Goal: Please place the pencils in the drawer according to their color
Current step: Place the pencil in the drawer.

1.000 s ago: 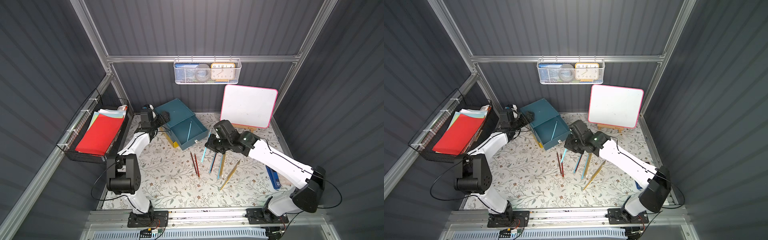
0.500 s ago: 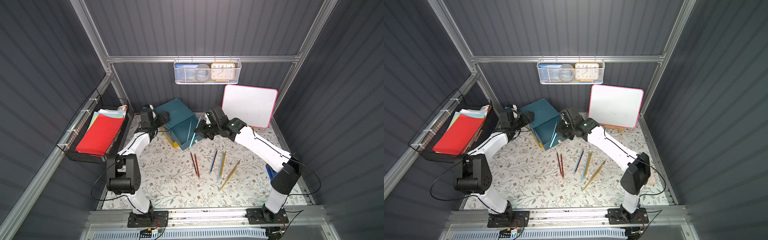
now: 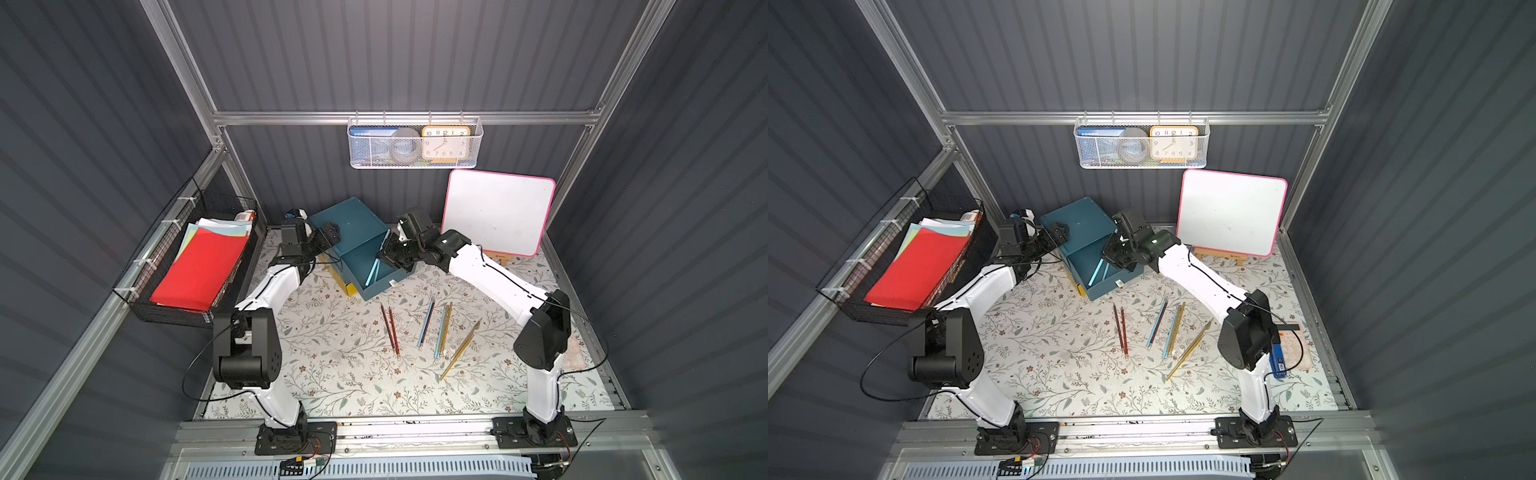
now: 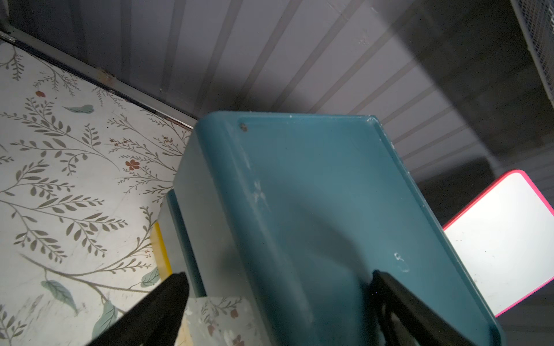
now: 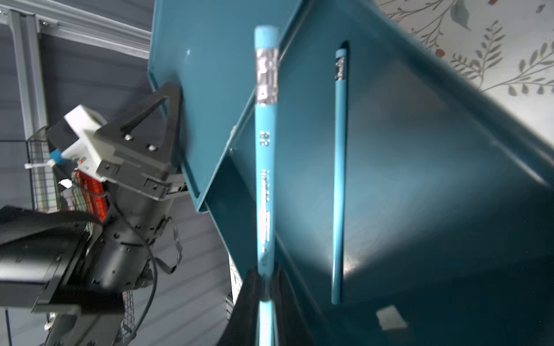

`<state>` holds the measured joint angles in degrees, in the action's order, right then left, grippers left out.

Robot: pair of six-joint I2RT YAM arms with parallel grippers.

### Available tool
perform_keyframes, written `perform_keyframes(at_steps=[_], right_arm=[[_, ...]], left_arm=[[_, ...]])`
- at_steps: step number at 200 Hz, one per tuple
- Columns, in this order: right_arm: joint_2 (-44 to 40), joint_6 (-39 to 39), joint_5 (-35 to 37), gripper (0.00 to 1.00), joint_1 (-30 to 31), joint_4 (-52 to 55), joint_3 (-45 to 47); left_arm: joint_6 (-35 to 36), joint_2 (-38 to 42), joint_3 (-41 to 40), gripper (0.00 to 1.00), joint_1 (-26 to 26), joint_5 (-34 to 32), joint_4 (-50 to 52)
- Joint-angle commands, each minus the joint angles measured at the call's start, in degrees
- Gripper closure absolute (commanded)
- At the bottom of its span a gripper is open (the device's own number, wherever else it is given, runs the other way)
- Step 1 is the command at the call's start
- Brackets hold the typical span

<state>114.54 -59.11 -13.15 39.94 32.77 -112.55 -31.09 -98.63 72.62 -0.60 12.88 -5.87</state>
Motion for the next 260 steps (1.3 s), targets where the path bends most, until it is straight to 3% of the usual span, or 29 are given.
perform_keyframes(at_steps=[1,135,158,205,260], right_arm=[[2.1,-0.4,-0.4,1.00,-0.6,-0.6,-2.7],[8.5,0.5,-4.0,1.00,-0.9,1.8,-6.5],[8.8,0.6,-3.8,0.87,-0.9,2.1,-7.1],[8.3,1.5,-3.2,0.71,-1.1,3.5,-8.6],[6.0,1.9,-4.2,0.71,-1.3,3.3,-9.9]], left_arm=[[-0.1,-1.0,-0.5,0.00,0.7,0.6,1.4],[-0.1,-1.6,-0.1,0.00,0.8,0.6,1.3],[-0.1,-1.6,-0.2,0.00,0.8,0.6,1.2],[-0.1,-1.7,-0.3,0.00,0.8,0.6,1.2],[-0.1,-1.7,-0.4,0.00,0.8,0.4,1.3]])
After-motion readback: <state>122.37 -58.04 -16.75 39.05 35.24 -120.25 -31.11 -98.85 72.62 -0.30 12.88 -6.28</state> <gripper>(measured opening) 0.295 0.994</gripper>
